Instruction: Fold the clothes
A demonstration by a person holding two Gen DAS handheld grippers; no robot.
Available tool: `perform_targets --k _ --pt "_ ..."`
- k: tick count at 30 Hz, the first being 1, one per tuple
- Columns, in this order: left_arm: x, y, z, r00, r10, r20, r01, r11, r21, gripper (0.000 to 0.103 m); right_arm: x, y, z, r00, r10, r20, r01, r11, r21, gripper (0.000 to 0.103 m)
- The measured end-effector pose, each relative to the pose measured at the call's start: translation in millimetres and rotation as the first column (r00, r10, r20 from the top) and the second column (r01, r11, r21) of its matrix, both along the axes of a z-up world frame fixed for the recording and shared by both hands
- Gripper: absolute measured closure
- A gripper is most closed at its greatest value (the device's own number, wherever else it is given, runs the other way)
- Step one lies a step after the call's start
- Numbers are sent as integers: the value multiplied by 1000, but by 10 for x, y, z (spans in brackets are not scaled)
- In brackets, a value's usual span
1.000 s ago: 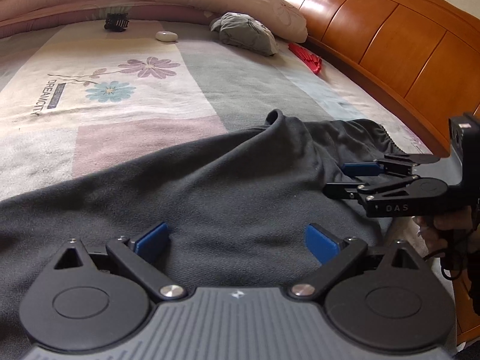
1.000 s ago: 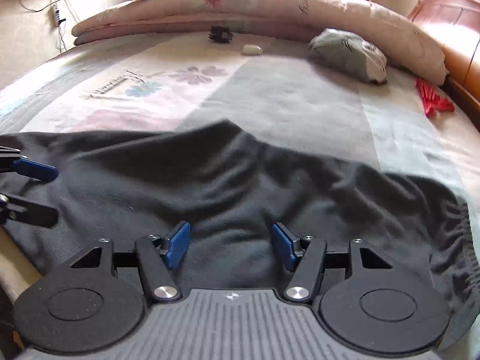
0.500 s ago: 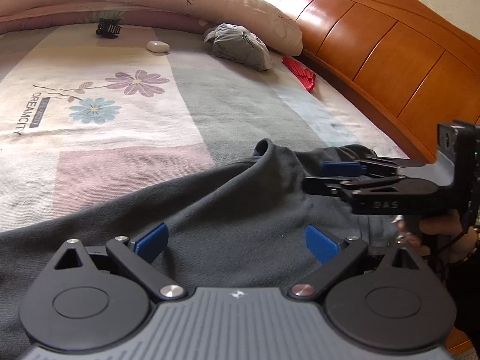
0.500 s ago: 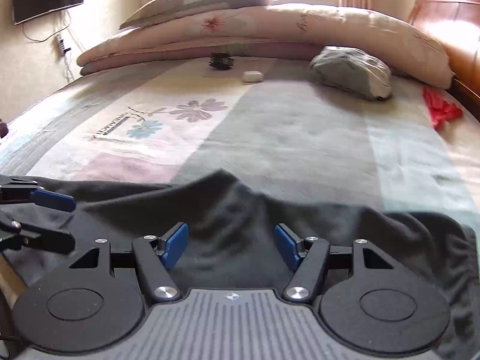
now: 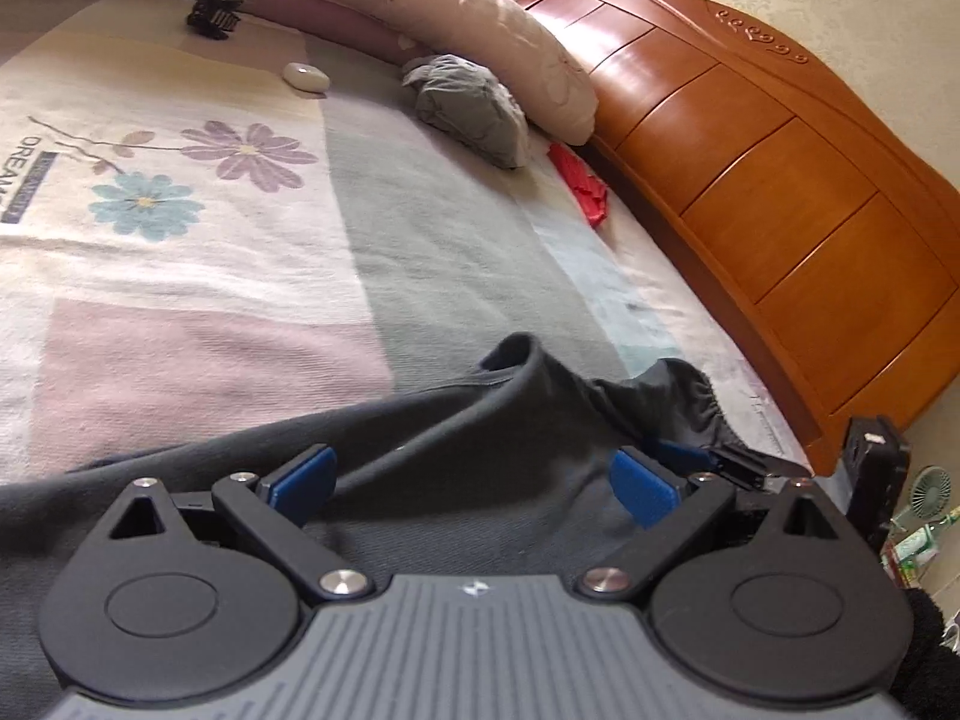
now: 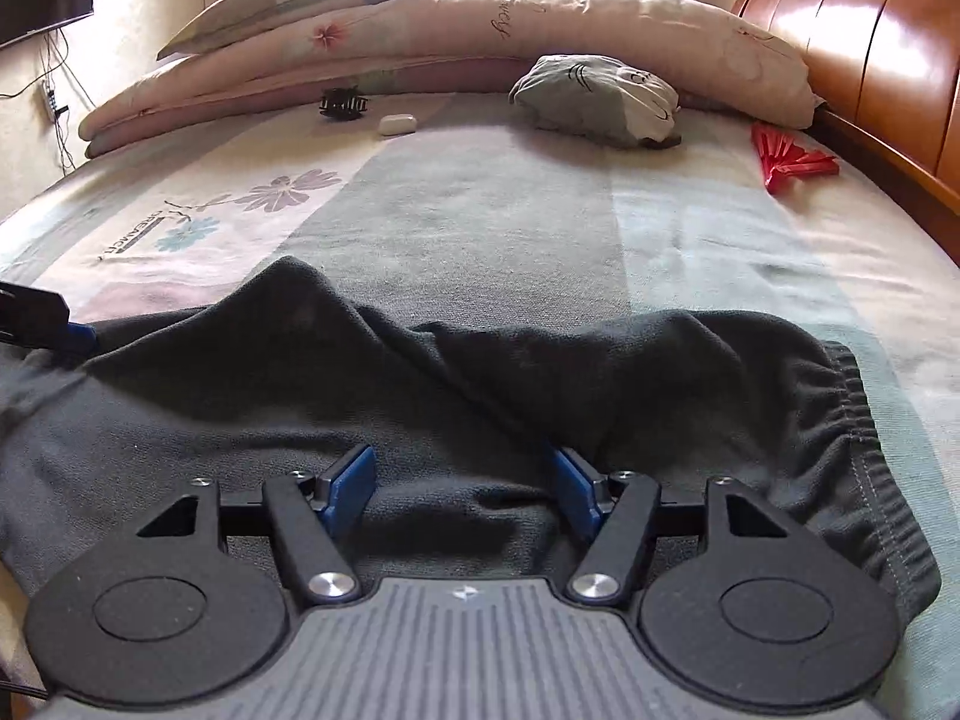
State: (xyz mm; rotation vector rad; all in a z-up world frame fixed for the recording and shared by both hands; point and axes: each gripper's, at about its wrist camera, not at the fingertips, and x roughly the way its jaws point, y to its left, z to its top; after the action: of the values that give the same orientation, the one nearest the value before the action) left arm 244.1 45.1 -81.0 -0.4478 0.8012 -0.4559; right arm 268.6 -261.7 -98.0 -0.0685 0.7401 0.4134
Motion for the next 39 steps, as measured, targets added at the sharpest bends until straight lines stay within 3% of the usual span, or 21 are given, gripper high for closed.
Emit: perform_targets --k 3,16,22,25,30,32,35,36,39 --pt "104 -186 -3 999 -45 16 45 999 11 5 -3 23 -27 1000 -12 7 11 1000 24 18" --pt "543 -629 -170 984 -175 -22 175 985 -13 5 -49 46 -85 999 14 43 -16 999 28 11" --pt "736 -828 -226 982 -181 45 176 980 91 5 -46 101 -104 999 18 49 -19 1000 23 5" --pt "791 -839 -161 989 -143 44 134 977 168 7 -47 87 -109 999 21 49 -22 999 32 4" --pt "570 -624 107 986 -136 95 130 989 63 6 -50 89 -117 998 27 52 -30 999 40 0" --pt "438 -621 171 976 -185 113 183 983 22 5 -50 98 -117 998 29 53 -31 999 36 0" --pt "399 -713 75 957 -282 66 286 957 -59 4 -83 64 -69 998 28 56 -31 998 50 0" --pt "411 -756 9 954 -297 43 300 952 -61 4 -96 51 -51 998 28 57 -31 998 55 0" --pt "548 -789 -213 974 -225 -11 225 974 2 8 -158 -125 44 998 -8 61 1 994 107 0"
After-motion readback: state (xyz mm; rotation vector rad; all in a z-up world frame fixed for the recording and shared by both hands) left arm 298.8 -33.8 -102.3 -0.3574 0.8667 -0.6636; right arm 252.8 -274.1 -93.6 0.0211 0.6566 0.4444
